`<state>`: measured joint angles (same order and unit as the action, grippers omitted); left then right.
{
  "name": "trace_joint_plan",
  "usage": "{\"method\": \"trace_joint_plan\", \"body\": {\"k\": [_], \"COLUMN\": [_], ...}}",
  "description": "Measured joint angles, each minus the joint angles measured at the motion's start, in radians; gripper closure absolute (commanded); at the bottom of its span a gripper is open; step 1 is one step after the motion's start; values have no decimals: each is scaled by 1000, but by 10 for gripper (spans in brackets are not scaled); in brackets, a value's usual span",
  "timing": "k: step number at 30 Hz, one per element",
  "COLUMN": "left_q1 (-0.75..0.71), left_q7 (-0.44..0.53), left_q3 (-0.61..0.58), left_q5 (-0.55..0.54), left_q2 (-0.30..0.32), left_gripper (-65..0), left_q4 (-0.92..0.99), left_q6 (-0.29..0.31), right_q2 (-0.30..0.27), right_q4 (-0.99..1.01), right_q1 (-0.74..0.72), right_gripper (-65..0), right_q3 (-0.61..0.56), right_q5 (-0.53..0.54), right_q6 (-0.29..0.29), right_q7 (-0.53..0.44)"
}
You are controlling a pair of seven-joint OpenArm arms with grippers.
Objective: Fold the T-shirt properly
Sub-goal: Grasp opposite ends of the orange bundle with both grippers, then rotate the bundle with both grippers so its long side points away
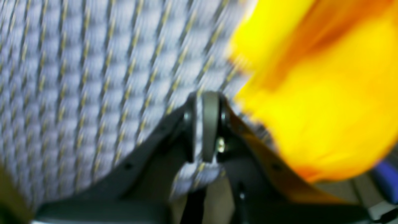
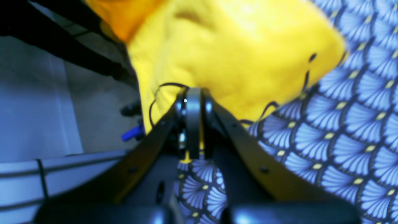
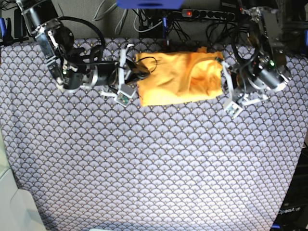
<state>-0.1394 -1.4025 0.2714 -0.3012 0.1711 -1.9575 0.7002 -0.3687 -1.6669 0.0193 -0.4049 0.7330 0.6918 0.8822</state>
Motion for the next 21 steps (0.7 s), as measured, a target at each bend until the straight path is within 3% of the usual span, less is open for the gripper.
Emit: {"method": "trace_joint_plan", "body": {"k": [5,9,14,21], "left_q1": [9,10,47,103], "left_q7": [-1,-1,-3,50], "left_q3": [2,-3,-8,-88], "left_q5": [-58,5,57,66], "left_q2": [0,0,-32,-51], "left_gripper": [-38,-39,-39,-39], "left_q4": [6,22,197,363], "left_q6": [0,0,0,0], "right_q2": [0,0,0,0], "right_q4": [29,2,-114,-217], "right_q1": [-2,-1,29,35], "right_gripper": [0,0,0,0], "right_q3": [0,0,5,3], "right_q5": [3,-6,2,-9], "right_q6": [0,0,0,0], "right_q7": [-7,10,8,118]}}
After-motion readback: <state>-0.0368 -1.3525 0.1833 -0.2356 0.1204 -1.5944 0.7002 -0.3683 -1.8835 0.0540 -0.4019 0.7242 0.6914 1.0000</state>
